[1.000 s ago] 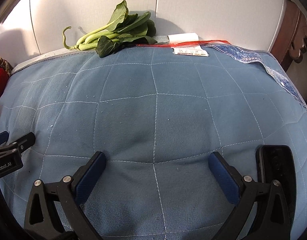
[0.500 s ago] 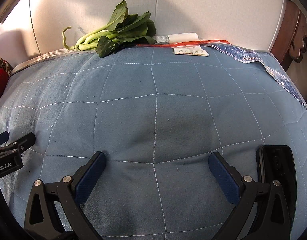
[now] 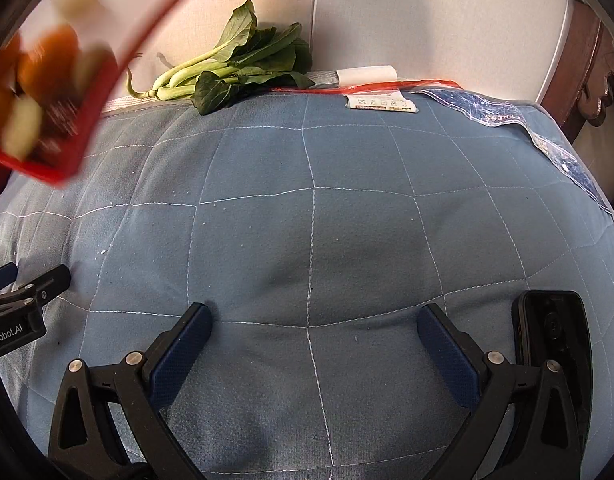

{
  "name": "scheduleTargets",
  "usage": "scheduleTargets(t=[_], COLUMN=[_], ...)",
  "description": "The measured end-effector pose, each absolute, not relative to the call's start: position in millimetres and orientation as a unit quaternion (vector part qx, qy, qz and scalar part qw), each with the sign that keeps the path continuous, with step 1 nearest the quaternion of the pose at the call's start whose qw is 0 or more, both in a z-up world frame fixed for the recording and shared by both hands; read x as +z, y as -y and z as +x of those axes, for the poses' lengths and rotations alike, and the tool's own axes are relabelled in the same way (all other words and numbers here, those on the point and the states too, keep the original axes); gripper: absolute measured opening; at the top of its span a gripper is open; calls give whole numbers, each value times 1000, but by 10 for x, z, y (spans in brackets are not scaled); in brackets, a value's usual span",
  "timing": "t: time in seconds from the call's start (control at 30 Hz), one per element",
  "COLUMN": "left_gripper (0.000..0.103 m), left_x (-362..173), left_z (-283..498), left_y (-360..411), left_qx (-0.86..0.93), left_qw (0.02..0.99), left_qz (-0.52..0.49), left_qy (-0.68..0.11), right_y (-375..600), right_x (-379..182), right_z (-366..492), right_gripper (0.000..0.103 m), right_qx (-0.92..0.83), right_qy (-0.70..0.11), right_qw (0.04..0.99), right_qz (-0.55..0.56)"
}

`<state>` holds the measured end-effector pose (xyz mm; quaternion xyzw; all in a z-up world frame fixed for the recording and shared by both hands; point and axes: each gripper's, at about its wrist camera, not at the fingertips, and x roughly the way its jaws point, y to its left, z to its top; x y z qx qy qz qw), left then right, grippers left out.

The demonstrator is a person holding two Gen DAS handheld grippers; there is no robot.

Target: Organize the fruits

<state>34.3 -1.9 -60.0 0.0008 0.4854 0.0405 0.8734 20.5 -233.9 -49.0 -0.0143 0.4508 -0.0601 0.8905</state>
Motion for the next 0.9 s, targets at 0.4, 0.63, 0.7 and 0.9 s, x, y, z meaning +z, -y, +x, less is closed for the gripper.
scheduleTargets(t=[0.4, 0.63, 0.7, 0.9], left_gripper=[103, 103, 103, 103], left_x=[-615, -607, -603, -604], left_z=[343, 338, 339, 332], left_y=[13, 26, 25, 37], left_qx=[37, 42, 43, 44], left_qw=[874, 872, 873, 872], left_qz=[1, 4, 5, 6], left_qy=[-485, -487, -485, -488], right_y=[2326, 2326, 2327, 2330], right_x=[-500, -502, -502, -490], right_z=[203, 218, 216, 220], right_gripper=[102, 102, 102, 102], right_qx=[-62, -64, -64, -56], right_qy=[-450, -450, -450, -460], right_qw=[890, 890, 890, 886], right_qz=[-18, -17, -17, -22])
